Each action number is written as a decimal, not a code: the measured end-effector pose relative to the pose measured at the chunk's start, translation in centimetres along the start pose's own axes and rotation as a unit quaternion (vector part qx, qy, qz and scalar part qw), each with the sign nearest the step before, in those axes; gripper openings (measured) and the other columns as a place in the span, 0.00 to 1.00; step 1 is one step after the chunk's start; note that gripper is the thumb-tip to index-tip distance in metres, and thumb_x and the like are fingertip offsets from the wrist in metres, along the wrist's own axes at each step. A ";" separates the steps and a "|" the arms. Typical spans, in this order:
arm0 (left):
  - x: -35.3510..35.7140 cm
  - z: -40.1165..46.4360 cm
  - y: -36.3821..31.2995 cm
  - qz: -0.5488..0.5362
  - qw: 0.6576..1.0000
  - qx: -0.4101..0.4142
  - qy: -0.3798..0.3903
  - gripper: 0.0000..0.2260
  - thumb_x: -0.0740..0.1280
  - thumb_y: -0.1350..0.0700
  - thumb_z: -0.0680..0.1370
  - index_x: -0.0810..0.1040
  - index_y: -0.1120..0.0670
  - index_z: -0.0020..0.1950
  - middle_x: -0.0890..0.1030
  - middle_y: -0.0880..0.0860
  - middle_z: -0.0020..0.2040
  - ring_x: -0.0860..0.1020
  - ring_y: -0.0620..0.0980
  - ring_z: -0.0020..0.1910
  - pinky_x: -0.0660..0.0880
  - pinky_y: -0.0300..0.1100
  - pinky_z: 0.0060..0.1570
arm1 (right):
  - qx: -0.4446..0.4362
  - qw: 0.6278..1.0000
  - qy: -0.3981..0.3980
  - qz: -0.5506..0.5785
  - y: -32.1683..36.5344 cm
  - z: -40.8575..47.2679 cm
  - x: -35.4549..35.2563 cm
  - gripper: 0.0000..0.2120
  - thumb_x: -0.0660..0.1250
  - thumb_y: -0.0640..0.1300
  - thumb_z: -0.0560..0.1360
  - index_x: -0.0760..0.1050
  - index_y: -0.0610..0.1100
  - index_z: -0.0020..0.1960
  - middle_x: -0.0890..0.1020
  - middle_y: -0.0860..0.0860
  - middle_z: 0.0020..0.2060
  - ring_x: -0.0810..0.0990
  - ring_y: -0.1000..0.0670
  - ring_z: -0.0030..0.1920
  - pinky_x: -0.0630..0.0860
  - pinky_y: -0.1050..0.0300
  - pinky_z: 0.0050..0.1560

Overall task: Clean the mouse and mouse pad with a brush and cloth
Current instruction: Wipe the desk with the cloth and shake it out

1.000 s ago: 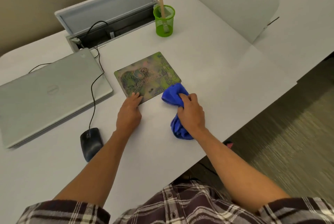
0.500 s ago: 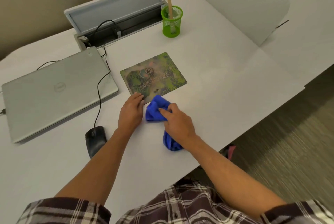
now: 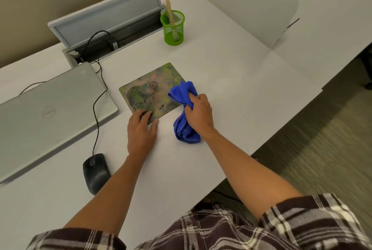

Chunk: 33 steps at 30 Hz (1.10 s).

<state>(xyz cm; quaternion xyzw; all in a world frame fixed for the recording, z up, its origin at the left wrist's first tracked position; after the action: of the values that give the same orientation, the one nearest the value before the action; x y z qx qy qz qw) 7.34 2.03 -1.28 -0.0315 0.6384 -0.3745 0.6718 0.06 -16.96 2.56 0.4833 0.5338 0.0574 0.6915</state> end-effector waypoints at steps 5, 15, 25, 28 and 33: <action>0.4 0.1 0.8 -0.003 1.000 -0.005 -0.019 0.15 0.69 0.53 0.77 0.79 0.60 0.60 0.77 0.57 0.59 0.73 0.56 0.58 0.69 0.49 0.62 | 0.007 0.998 -0.020 -0.051 -1.4 0.3 -1.1 0.10 0.60 0.38 0.76 0.76 0.43 0.55 0.71 0.48 0.47 0.74 0.46 0.38 0.73 0.53 0.39; 0.3 -0.1 0.3 -0.005 1.000 -0.021 -0.007 0.17 0.67 0.52 0.79 0.78 0.60 0.64 0.75 0.58 0.63 0.71 0.58 0.63 0.66 0.52 0.67 | 0.159 0.972 -0.170 -0.031 -10.5 -4.8 -8.4 0.06 0.61 0.36 0.77 0.75 0.43 0.48 0.70 0.49 0.46 0.69 0.56 0.36 0.68 0.64 0.38; 0.3 -0.2 0.1 -0.013 0.999 -0.030 -0.002 0.17 0.65 0.51 0.79 0.77 0.59 0.65 0.74 0.58 0.65 0.69 0.57 0.65 0.64 0.52 0.69 | 0.261 0.910 -0.322 -0.031 -17.6 -10.9 -14.7 0.03 0.64 0.35 0.74 0.75 0.36 0.47 0.73 0.41 0.48 0.71 0.48 0.43 0.71 0.51 0.45; 0.5 -0.3 0.3 -0.014 0.999 -0.031 0.000 0.18 0.65 0.50 0.80 0.77 0.58 0.65 0.74 0.57 0.65 0.69 0.57 0.65 0.63 0.52 0.69 | 0.296 0.891 -0.342 -0.043 -18.8 -12.1 -15.4 0.06 0.63 0.36 0.73 0.76 0.36 0.48 0.74 0.39 0.49 0.73 0.42 0.45 0.71 0.48 0.50; 0.6 -0.3 0.1 -0.016 1.000 -0.022 -0.005 0.18 0.65 0.51 0.80 0.76 0.60 0.65 0.75 0.58 0.64 0.69 0.56 0.64 0.64 0.51 0.68 | 0.318 0.872 -0.372 -0.007 -19.3 -14.1 -16.3 0.08 0.65 0.39 0.73 0.77 0.37 0.50 0.76 0.38 0.49 0.76 0.38 0.50 0.73 0.43 0.56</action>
<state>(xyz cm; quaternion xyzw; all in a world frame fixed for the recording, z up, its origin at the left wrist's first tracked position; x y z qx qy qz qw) 7.07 1.84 -1.89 -0.0585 0.6423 -0.3714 0.6679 -26.48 -28.24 0.16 0.6589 0.2304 -0.3046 0.6481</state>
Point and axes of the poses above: each hand's wrist, its own z-axis towards the middle knuckle, its own x-axis out of the palm, y = z × x, the point moved 3 cm from there along z, towards the middle knuckle
